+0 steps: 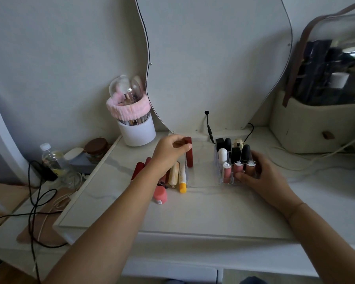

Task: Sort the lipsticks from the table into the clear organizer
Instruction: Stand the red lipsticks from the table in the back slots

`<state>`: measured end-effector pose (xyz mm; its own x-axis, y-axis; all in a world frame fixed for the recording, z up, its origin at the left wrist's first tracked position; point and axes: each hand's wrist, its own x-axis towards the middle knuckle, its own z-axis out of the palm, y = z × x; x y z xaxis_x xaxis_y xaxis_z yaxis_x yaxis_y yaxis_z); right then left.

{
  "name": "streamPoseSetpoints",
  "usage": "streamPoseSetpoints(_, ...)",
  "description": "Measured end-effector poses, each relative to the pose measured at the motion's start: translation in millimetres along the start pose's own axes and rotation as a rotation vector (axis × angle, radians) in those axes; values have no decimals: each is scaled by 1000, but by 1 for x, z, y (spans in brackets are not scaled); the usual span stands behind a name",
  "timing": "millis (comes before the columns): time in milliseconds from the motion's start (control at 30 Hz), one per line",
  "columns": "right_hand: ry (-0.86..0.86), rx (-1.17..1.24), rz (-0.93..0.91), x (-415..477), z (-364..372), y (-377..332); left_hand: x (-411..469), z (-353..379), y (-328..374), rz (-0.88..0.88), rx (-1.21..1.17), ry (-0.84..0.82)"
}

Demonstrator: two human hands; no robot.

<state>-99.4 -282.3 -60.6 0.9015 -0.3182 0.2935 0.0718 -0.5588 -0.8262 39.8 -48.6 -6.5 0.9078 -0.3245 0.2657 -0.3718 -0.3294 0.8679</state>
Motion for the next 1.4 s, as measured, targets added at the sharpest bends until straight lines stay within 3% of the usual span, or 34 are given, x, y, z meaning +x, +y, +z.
streamPoseSetpoints(200, 4, -14, 4, 0, 0, 0, -3, -8, 0, -17, -21, -67)
streamPoseSetpoints(333, 2, -20, 4, 0, 0, 0, -7, -50, -15, -42, 8, 27)
streamPoseSetpoints(433, 7, -33, 8, 0, 1, 0, -13, -90, -44, -133, 149, 152)
streamPoseSetpoints(533, 14, -38, 1, 0, 2, 1, -22, -107, -70, -250, 297, 135)
streamPoseSetpoints(833, -2, -57, -8, 0, 1, 2, -24, -106, -75, -358, 255, 35)
streamPoseSetpoints(1067, -18, -48, -13, 1, 1, 5, -27, -110, -67, -393, 194, 97)
streamPoseSetpoints(1400, -47, 7, -25, 1, 1, 7, -29, -108, -60, -408, 323, 74)
